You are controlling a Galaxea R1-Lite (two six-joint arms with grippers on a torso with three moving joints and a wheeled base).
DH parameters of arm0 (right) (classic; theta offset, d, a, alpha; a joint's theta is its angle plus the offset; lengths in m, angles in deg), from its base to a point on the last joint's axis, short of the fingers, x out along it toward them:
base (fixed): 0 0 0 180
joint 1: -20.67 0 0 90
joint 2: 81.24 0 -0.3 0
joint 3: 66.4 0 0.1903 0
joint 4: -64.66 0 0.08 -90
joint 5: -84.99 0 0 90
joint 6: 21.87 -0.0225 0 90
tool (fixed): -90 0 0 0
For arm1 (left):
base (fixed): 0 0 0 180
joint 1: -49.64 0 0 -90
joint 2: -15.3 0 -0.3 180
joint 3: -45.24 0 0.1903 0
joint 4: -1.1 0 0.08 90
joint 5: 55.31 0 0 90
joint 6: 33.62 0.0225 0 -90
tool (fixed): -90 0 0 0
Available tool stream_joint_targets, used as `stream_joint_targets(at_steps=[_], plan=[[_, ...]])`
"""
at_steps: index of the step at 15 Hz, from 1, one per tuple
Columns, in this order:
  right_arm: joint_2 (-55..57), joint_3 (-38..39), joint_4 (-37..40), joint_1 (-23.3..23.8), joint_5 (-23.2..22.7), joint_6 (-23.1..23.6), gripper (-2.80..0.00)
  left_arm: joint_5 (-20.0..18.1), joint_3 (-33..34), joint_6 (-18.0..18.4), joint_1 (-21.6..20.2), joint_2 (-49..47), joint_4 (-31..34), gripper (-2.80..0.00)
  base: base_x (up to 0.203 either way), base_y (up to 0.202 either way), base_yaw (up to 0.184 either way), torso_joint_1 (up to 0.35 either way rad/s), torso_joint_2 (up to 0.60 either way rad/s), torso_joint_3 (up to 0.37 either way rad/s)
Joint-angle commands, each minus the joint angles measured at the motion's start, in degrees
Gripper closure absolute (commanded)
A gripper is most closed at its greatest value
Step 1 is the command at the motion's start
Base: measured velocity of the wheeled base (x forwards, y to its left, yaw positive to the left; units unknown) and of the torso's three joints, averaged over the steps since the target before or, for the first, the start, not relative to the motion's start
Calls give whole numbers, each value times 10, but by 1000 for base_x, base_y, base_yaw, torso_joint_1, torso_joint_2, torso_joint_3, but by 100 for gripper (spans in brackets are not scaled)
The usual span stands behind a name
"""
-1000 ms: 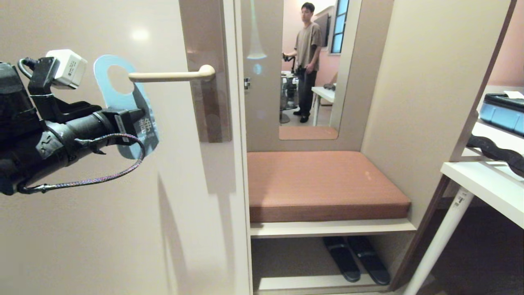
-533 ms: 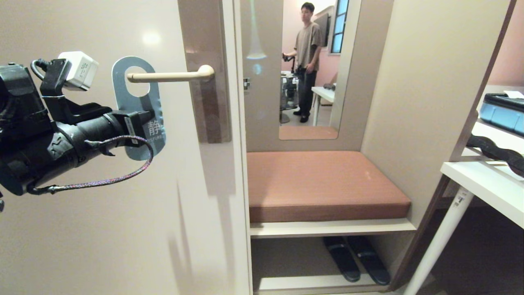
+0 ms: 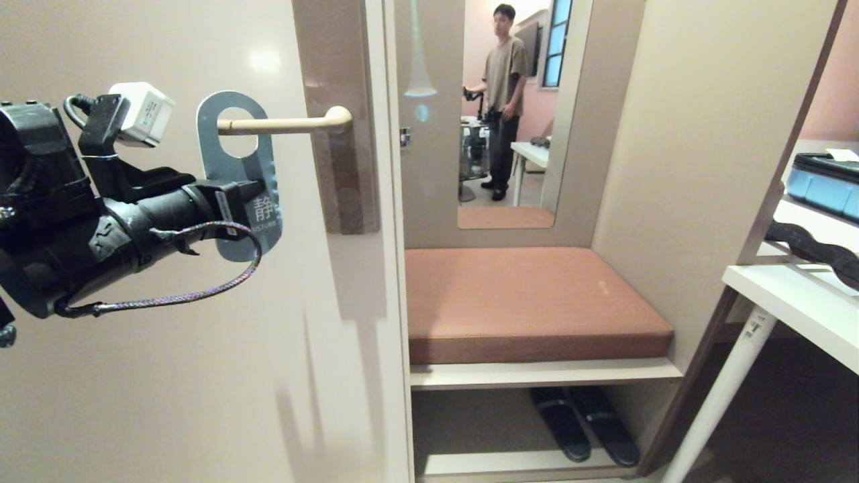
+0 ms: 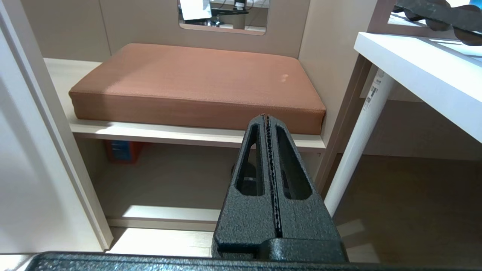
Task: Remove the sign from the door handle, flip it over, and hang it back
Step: Hang the sign back with the other side facing out
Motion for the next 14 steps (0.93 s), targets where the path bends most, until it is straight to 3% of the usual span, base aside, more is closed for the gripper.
stream_joint_targets(at_steps=[1, 6, 10, 14], plan=[[0, 0, 0, 0, 0, 1, 0, 3, 0, 0, 13, -2, -2, 0, 0, 0, 0, 0, 0, 0], [0, 0, 0, 0, 0, 1, 0, 46, -9, 1, 47, -16, -2, 0, 0, 0, 0, 0, 0, 0], [0, 0, 0, 0, 0, 1, 0, 79, -10, 2, 111, -15, -2, 0, 0, 0, 0, 0, 0, 0], [0, 0, 0, 0, 0, 1, 0, 102, -9, 2, 131, -17, -2, 0, 0, 0, 0, 0, 0, 0]])
